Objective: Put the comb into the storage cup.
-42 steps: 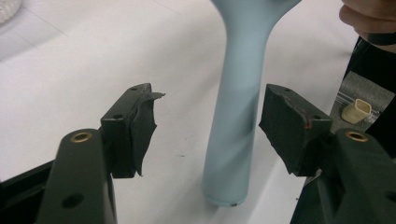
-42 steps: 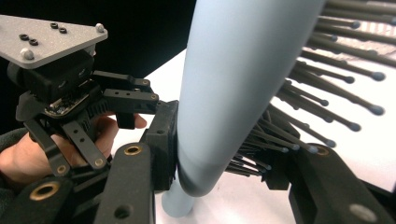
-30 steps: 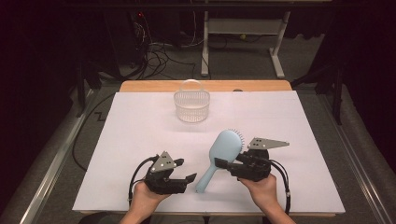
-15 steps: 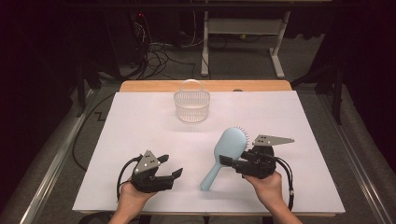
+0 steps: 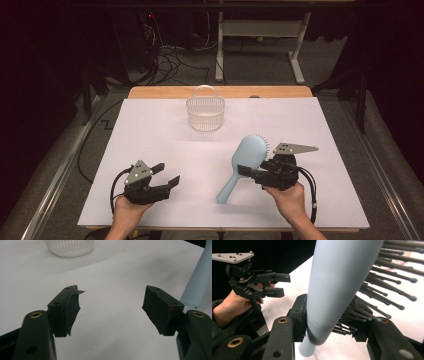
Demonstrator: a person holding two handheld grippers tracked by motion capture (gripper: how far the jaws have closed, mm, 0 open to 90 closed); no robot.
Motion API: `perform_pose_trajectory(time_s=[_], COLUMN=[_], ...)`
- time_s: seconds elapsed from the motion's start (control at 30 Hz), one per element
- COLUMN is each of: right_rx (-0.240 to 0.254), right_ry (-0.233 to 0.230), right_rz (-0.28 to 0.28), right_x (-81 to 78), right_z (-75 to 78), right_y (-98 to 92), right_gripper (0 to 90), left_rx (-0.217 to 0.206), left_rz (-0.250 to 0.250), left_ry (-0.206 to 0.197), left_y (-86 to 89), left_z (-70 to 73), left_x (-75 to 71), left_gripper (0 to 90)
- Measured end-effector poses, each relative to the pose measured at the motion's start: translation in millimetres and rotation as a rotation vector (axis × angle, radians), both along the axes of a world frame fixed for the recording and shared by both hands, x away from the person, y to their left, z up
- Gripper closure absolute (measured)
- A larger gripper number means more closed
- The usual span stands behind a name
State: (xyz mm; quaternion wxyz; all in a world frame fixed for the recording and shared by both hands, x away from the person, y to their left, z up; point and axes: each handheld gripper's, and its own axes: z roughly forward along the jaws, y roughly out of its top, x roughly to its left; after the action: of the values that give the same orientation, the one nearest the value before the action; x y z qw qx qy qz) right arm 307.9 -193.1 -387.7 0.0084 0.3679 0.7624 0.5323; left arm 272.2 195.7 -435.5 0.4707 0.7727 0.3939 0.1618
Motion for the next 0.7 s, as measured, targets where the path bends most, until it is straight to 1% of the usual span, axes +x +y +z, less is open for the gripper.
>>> perform_pose_trajectory(time_s=[0.03, 0.07, 0.1, 0.13, 0.2, 0.27, 0.3, 0.37, 0.4, 0.47, 0.57, 0.6, 0.63, 0.7], right_rx=[-0.002, -0.002, -0.003, -0.003, -0.005, -0.003, -0.003, -0.003, -0.005, -0.006, -0.006, -0.006, -0.008, -0.009], right_ry=[0.000, 0.000, 0.002, 0.002, 0.003, 0.004, 0.006, 0.005, 0.005, 0.005, -0.003, -0.003, -0.007, -0.010], right_rz=[-0.002, -0.002, -0.005, -0.005, -0.006, -0.009, -0.009, -0.009, -0.011, -0.012, -0.027, -0.027, -0.032, -0.034], right_x=[1.0, 1.0, 1.5, 1.5, 2.3, 2.7, 3.6, 3.7, 3.8, 4.0, 6.9, 6.9, 8.8, 9.7], right_z=[0.7, 0.7, 1.5, 1.5, 2.6, 2.8, 2.9, 3.0, 4.3, 4.9, 8.9, 8.9, 11.0, 11.7], right_y=[-1.0, -1.0, -1.7, -1.7, -3.1, -3.6, -4.7, -5.0, -6.2, -6.7, -9.2, -9.2, -9.5, -9.6], right_gripper=[56.6, 56.6, 56.6, 56.6, 56.5, 56.5, 56.4, 56.4, 56.4, 56.4, 56.4, 56.4, 56.4, 56.3], left_rx=[-0.001, -0.001, -0.001, -0.001, -0.014, -0.021, -0.031, -0.030, -0.029, -0.032, -0.051, -0.051, -0.061, -0.061], left_rz=[0.017, 0.017, 0.054, 0.054, 0.078, 0.085, 0.106, 0.115, 0.133, 0.140, 0.167, 0.167, 0.181, 0.188], left_ry=[-0.015, -0.015, -0.028, -0.028, -0.030, -0.036, -0.045, -0.047, -0.053, -0.052, -0.043, -0.043, -0.046, -0.050], left_y=[5.2, 5.2, 9.2, 9.2, 17.9, 19.3, 22.8, 24.5, 27.3, 28.8, 35.3, 35.3, 37.7, 38.4], left_z=[-1.7, -1.7, -3.7, -3.7, -6.0, -6.4, -7.2, -7.6, -9.0, -9.6, -10.9, -10.9, -10.9, -10.7], left_x=[0.1, 0.1, 0.0, 0.0, 0.7, 0.9, 1.5, 1.8, 2.7, 3.2, 6.0, 6.0, 5.9, 5.3], left_gripper=[29.7, 29.6, 29.5, 29.4, 29.4, 29.4, 29.1, 28.9, 28.9, 28.8, 28.5, 28.4, 28.3, 28.3])
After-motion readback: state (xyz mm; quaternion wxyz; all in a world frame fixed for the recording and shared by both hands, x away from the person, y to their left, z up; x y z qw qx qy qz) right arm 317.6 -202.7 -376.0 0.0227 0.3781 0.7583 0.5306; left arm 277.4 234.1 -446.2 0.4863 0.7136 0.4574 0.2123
